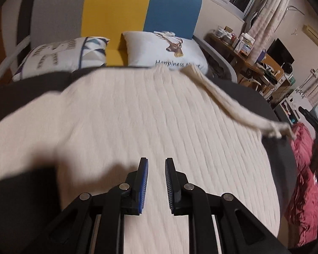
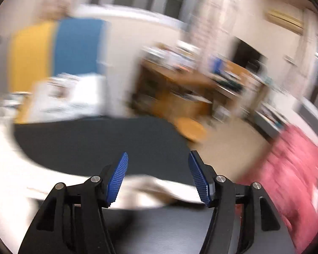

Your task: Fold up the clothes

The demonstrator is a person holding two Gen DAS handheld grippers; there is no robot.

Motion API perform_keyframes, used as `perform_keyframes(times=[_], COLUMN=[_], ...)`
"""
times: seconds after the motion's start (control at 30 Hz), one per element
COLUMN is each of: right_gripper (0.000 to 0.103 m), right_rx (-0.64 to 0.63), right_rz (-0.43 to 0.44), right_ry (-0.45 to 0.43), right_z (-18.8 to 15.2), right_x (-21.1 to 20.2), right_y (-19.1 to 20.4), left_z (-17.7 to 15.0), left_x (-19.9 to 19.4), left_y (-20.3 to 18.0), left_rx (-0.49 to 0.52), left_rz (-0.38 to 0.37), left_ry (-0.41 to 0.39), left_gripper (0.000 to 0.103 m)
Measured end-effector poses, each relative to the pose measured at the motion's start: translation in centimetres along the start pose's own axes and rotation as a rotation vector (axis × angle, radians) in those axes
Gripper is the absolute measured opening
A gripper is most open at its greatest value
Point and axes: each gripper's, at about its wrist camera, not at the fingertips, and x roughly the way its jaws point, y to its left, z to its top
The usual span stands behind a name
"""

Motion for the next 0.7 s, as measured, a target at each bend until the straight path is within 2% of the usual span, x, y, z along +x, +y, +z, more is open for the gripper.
perform_keyframes(times=[0.1, 0.2, 0.27, 0.37, 0.43, 0.5, 0.53, 0.63, 0.7], right_gripper=[0.063, 0.063, 0.063, 0.061, 0.061, 0.059, 0.052, 0.024, 0.023], right_rx=[-0.084, -0.184, -0.231, -0.307, -0.312, -0.308, -0.29, -0.186, -0.127], right_rz=[0.327, 0.663, 0.774, 0.796, 0.722, 0.611, 0.582, 0.617, 0.661], right_ry=[-0.016, 0.095, 0.165, 0.254, 0.309, 0.346, 0.352, 0.317, 0.338], right_z=[2.2, 2.9, 2.8, 2.2, 1.4, 0.4, 0.1, -0.2, -0.7], right_x=[-0.8, 1.6, 3.7, 7.8, 10.7, 13.5, 14.3, 14.6, 14.6], right_y=[7.3, 17.5, 22.7, 29.6, 31.7, 31.6, 30.6, 26.7, 25.0], left_z=[3.5, 6.3, 7.5, 8.4, 7.9, 7.2, 6.7, 5.4, 5.4], left_x=[3.2, 5.5, 6.6, 8.5, 9.8, 10.6, 10.3, 9.8, 9.3], left_y=[0.0, -0.5, -0.7, 0.0, 0.9, 1.6, 1.7, 1.5, 1.2], left_rx=[0.018, 0.034, 0.057, 0.066, 0.074, 0.088, 0.099, 0.126, 0.129], left_rz=[0.011, 0.003, 0.014, 0.052, 0.089, 0.113, 0.107, 0.1, 0.095], left_ry=[-0.034, -0.061, -0.085, -0.078, -0.057, -0.051, -0.06, -0.063, -0.049], left_gripper=[0.016, 0.016, 0.016, 0.016, 0.015, 0.015, 0.015, 0.016, 0.016])
